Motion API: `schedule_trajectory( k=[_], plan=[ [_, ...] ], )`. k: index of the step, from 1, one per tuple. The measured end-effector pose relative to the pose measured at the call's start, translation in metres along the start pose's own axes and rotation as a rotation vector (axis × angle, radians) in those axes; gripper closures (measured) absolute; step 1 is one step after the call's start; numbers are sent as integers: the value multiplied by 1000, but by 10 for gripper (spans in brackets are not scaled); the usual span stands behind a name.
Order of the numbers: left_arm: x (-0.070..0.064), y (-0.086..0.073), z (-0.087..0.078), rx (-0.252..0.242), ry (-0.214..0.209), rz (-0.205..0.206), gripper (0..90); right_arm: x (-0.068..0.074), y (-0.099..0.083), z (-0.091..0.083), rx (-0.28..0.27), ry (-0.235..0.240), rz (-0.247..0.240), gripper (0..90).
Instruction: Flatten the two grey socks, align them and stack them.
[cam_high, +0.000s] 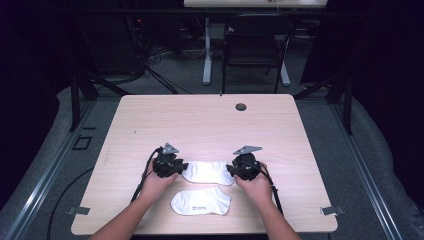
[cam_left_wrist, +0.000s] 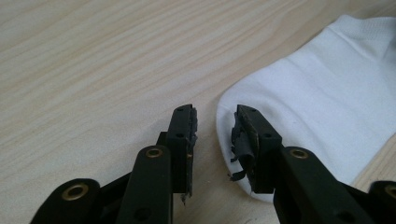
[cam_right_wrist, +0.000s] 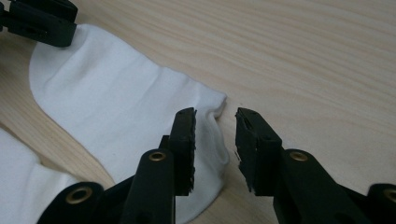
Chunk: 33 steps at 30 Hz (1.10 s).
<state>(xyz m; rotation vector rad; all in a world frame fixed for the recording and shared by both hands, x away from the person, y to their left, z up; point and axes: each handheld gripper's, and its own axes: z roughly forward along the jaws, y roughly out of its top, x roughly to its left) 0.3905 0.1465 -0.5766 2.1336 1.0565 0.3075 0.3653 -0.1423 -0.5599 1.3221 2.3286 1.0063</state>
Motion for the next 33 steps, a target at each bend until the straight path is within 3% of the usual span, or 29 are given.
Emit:
schedule_trajectory(
  k=[8,13,18,29,33],
  plan=[
    [-4,0,1,7,-3,13,799,2,-1,0,50,19,-1,859],
    [-5,1,-1,13,-9,24,881,5,0,-2,44,22,-15,867],
    [-5,2,-6,1,-17,26,890,6,2,-7,14,31,-5,868],
    [-6,6,-25,-52,-30,24,892,14,13,-22,-25,38,-41,868],
    [-4,7,-33,-52,-34,21,892,16,16,-27,-45,45,-37,868]
  ],
)
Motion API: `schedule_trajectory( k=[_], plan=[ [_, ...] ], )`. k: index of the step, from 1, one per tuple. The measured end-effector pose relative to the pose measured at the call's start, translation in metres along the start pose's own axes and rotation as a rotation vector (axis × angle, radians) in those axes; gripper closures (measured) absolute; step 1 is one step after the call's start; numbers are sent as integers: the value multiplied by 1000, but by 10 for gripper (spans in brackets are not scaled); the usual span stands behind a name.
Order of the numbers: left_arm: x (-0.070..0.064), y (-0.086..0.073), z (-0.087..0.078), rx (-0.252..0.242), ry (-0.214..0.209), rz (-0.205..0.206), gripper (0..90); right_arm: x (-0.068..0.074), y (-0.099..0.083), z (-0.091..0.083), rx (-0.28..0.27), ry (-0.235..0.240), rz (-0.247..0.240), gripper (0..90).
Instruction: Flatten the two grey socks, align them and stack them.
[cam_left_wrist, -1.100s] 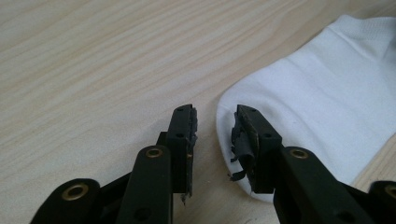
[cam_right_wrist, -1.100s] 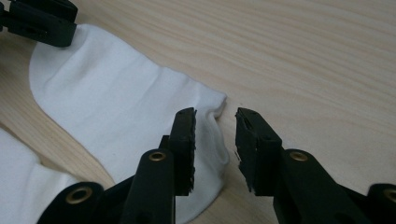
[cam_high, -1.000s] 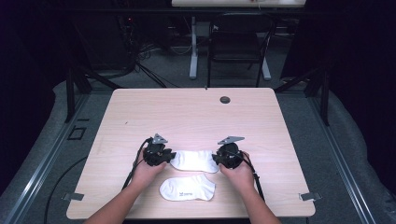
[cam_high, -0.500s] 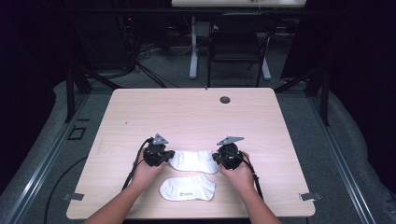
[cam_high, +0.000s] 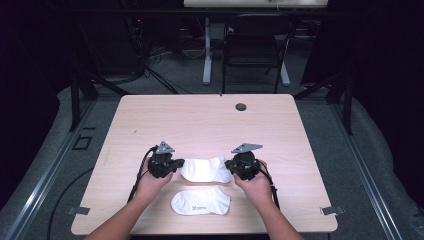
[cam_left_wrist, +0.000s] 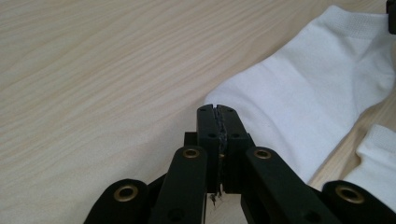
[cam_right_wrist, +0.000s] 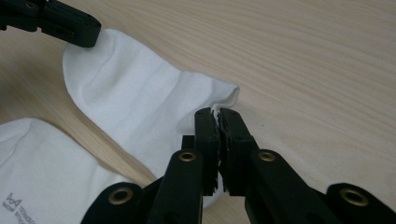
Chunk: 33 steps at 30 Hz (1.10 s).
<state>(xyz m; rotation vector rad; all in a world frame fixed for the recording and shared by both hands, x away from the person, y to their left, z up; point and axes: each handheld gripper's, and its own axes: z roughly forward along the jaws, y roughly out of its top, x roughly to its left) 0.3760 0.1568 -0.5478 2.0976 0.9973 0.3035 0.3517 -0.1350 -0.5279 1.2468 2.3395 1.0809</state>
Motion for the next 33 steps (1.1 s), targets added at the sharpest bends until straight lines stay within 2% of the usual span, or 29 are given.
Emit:
schedule_trajectory(
  k=[4,10,15,21,27,32,33],
  plan=[
    [-1,3,-8,-14,-9,5,892,2,2,-5,-3,10,-8,868],
    [-11,-1,-22,-27,-37,21,892,10,-1,-13,7,44,-23,868],
    [-18,-7,-34,-34,-41,43,892,19,-6,-22,-7,67,-41,868],
    [-21,-17,-47,-42,-58,35,892,28,-14,-33,-21,88,-56,868],
    [-27,-31,-57,-38,-74,34,892,36,-23,-40,-1,108,-80,868],
    [-31,-39,-63,-33,-83,25,892,41,-33,-43,-7,121,-66,868],
    [-32,-40,-64,-27,-83,34,892,42,-34,-43,-6,124,-66,868]
  ],
)
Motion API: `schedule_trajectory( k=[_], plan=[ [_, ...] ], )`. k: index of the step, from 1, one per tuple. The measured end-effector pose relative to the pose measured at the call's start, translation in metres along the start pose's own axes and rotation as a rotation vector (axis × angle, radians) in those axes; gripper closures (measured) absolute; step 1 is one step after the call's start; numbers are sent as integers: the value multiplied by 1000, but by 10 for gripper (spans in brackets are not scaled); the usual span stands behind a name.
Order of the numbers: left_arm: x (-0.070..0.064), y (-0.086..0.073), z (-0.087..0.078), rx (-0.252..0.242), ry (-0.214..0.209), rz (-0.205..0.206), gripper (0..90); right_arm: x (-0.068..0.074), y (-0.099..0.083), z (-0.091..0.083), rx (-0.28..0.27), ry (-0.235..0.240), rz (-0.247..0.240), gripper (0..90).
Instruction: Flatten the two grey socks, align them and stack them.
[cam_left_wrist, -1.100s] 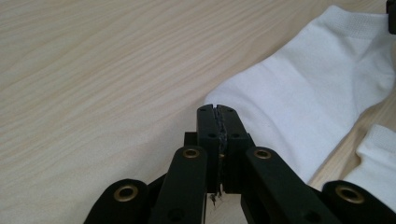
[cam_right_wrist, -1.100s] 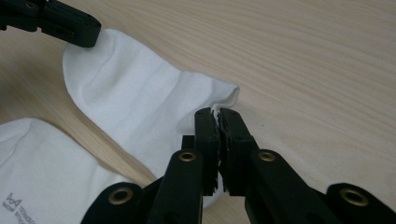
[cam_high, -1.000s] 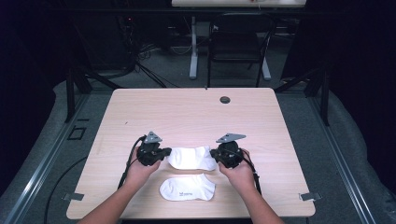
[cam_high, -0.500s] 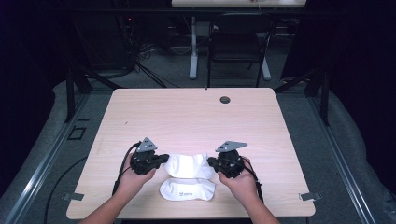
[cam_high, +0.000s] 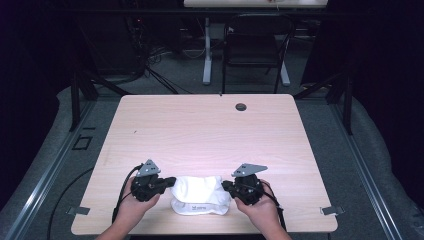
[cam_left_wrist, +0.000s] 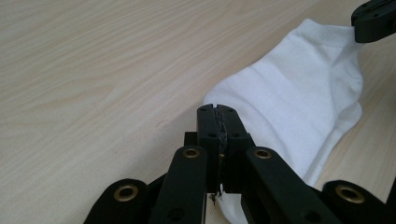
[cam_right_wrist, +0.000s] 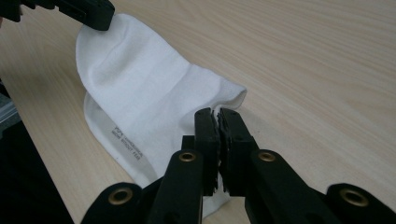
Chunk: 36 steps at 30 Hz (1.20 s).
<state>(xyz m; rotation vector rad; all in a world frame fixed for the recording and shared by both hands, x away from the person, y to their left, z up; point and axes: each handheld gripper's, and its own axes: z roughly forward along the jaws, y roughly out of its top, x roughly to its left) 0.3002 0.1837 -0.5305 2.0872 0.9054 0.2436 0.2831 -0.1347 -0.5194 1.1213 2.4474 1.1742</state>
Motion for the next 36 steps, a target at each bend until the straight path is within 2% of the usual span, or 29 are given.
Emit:
schedule_trajectory(
  k=[7,9,11,15,21,24,36],
  plan=[
    [-10,-6,-4,18,-7,5,892,8,-12,-3,-5,-6,-13,868],
    [-11,-8,-3,18,-5,18,892,10,-14,-3,-10,-9,-15,868],
    [-13,-10,-2,16,-7,8,892,9,-15,-4,-9,-13,-15,869],
    [-13,-14,1,33,-5,16,891,8,-19,0,6,-10,-8,868],
    [-10,-19,3,48,-10,9,891,8,-21,3,-1,-5,1,868],
    [-11,-22,4,63,-16,7,892,7,-21,3,14,-6,-11,868],
    [-10,-28,15,97,-3,5,889,4,-23,11,36,-14,-7,868]
  ],
)
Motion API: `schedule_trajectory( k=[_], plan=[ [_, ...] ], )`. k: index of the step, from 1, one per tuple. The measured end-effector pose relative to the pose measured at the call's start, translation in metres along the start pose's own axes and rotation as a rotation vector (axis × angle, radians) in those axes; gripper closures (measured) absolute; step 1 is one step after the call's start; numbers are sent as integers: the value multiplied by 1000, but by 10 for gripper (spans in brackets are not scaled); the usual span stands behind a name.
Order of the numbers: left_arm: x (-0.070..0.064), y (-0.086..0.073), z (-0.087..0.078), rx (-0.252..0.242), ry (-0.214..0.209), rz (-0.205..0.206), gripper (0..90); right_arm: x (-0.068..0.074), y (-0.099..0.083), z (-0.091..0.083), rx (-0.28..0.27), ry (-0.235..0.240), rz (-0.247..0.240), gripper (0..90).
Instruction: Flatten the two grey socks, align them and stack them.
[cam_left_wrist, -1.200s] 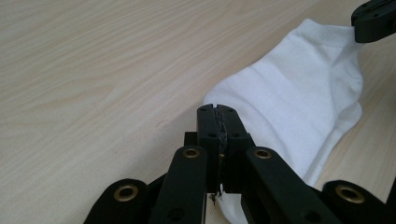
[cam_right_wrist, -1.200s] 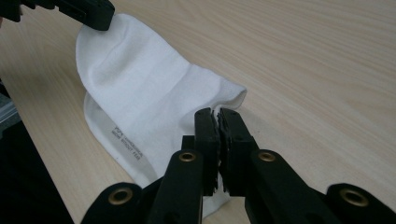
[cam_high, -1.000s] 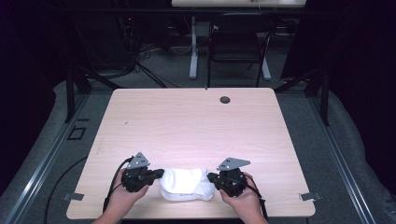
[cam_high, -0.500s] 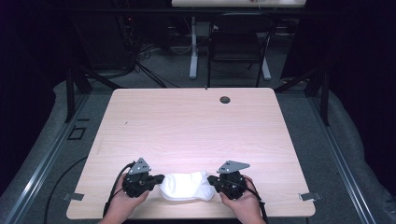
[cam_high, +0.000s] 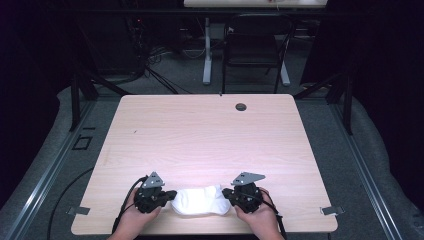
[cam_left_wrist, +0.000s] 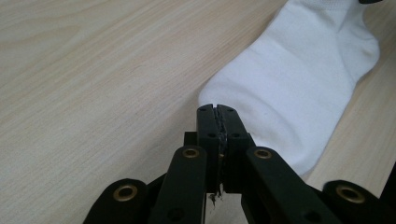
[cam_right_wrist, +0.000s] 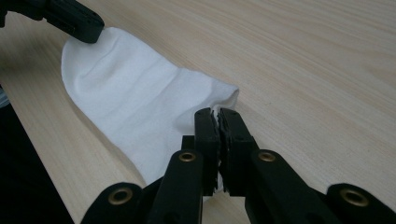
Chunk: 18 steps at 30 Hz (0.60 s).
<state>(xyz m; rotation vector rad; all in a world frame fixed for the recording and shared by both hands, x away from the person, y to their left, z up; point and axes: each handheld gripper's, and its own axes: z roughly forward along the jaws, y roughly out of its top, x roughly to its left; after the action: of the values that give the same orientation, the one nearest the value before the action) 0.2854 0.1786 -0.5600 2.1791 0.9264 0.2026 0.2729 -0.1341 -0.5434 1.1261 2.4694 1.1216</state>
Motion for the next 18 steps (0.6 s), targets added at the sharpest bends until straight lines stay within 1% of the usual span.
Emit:
schedule_trajectory(
  k=[2,5,6,11,12,14,15,16,18],
  plan=[
    [0,0,1,1,1,-2,889,0,-1,2,-3,1,5,867],
    [0,-1,1,9,6,9,888,0,-2,4,16,3,-4,867],
    [0,-1,2,14,7,11,887,0,-2,5,14,2,2,867],
    [2,-3,4,15,10,0,868,-1,-4,9,20,0,-2,861],
    [2,-3,3,14,9,6,862,-1,-4,10,23,2,-2,854],
    [1,-1,0,-12,13,-2,828,0,-4,9,16,4,-3,819],
    [2,0,-2,-23,8,3,814,-1,-3,7,12,-2,-7,799],
    [1,1,-4,-39,11,0,802,0,-3,6,-5,-8,-4,783],
    [-1,3,-7,-56,9,9,774,2,-2,2,-24,-25,-15,774]
  ],
)
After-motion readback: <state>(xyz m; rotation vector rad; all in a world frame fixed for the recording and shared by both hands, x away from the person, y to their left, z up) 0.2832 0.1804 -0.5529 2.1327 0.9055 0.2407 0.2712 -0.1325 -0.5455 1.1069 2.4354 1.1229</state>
